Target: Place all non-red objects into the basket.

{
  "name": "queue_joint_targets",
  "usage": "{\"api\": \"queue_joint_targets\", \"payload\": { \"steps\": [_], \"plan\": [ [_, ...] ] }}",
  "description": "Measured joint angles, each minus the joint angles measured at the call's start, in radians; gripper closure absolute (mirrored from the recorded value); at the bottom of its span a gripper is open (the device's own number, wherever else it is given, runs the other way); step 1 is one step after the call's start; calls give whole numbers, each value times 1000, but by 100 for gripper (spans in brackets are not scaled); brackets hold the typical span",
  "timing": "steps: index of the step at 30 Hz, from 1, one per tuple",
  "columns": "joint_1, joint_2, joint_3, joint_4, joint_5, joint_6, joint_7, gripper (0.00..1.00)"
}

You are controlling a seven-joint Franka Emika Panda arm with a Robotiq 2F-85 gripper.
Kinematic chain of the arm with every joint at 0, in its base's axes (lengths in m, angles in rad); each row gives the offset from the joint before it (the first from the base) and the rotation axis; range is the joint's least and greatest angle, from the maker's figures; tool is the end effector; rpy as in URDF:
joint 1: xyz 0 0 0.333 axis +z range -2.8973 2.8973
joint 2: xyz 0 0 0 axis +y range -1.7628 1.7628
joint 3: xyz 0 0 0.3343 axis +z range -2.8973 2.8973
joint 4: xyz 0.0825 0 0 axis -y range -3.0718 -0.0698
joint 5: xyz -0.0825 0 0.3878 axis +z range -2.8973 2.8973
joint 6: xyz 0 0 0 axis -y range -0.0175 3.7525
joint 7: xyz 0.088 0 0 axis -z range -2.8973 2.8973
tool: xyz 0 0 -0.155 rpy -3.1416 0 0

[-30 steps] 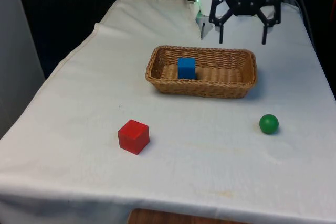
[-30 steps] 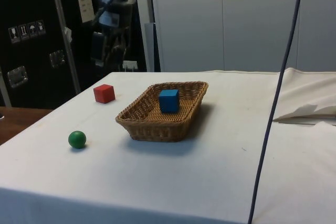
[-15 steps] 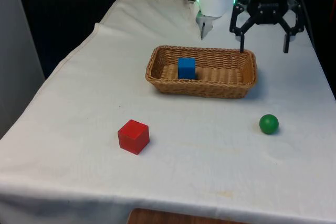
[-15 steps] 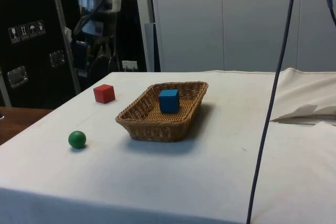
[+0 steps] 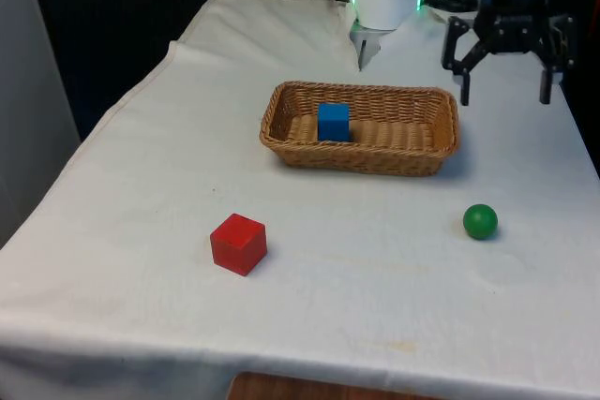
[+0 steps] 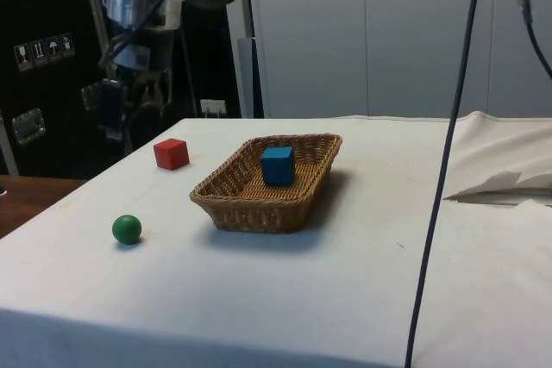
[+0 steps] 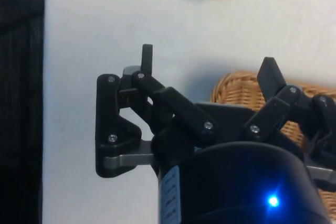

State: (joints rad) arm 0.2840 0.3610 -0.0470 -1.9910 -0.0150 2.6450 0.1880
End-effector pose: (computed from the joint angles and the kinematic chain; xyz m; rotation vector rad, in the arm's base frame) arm 0.6391 0.1556 0.2794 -3.0696 -0.1023 -0.4517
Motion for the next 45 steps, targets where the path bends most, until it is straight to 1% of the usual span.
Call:
{"api": "queue_joint_targets", "payload": {
  "steps": [1,5,8,13,14,16,19,21,22,23,30,31,32,36,45],
  "plan": [
    [2,9,7,13,-15,-2,19,0],
    [6,34,20,41,-48,-10,56,0],
    [6,53,24,59,-52,-14,61,0],
    [5,113,26,124,-52,-38,57,0],
    [5,113,26,124,-52,-38,57,0],
    [2,149,24,167,-52,-62,51,0],
    [-4,178,21,201,-50,-81,41,0],
    [-10,193,17,214,-47,-88,31,0],
    [-17,208,13,225,-45,-90,20,0],
    [-17,208,13,225,-45,-90,20,0],
    [-34,258,4,261,-25,-94,-17,0],
    [-34,258,4,261,-25,-94,-17,0],
    [-36,272,4,275,-22,-95,-18,0],
    [-36,298,8,301,-10,-99,-19,0],
    [-37,331,9,322,1,-101,-22,0]
  ]
}}
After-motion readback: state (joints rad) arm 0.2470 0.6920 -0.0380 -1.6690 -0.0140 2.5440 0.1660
